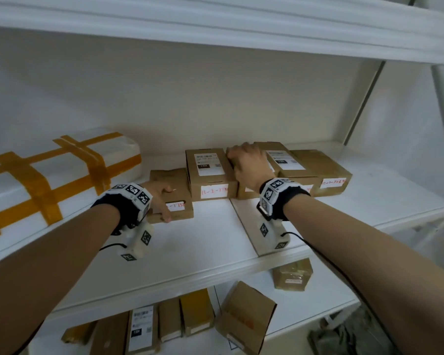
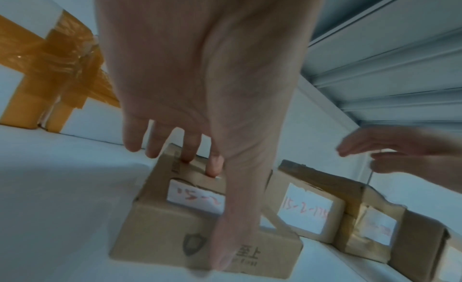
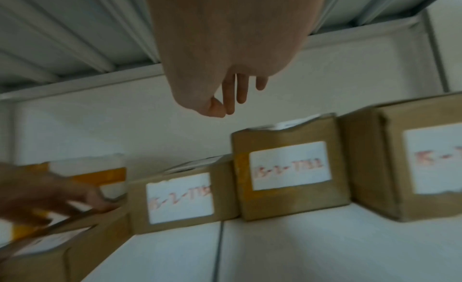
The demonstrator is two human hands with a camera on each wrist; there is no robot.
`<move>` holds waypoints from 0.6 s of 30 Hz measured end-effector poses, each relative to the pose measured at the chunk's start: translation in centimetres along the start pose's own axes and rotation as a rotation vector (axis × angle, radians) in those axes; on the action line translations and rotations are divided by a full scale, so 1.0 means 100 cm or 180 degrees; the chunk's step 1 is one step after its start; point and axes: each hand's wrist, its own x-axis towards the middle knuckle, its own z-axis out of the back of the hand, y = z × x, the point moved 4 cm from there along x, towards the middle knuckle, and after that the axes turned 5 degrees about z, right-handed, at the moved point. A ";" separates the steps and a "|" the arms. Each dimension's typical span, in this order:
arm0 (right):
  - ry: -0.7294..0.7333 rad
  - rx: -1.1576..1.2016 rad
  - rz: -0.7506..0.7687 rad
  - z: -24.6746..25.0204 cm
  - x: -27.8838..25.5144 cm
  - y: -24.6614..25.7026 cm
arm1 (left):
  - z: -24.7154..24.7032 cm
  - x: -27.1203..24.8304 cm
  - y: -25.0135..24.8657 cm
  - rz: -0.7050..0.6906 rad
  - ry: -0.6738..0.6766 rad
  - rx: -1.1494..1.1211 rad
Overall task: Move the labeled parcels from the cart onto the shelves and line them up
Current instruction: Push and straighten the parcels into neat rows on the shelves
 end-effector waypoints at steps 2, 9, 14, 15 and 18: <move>-0.0093 0.0124 -0.0237 0.011 -0.007 -0.032 | 0.001 0.004 -0.005 0.0086 -0.0026 -0.0005; 0.0309 0.0131 -0.0852 0.019 -0.034 -0.110 | 0.016 0.018 -0.020 0.0221 -0.0618 0.0156; 0.0261 0.0197 -0.0979 0.023 -0.047 -0.142 | 0.023 0.024 -0.045 0.0299 -0.1037 0.0228; 0.0231 0.0200 -0.1014 0.025 -0.049 -0.150 | 0.026 0.022 -0.055 0.0196 -0.1149 0.0251; 0.0238 0.0146 -0.1169 0.030 -0.053 -0.172 | 0.037 0.018 -0.090 -0.0116 -0.1511 0.0187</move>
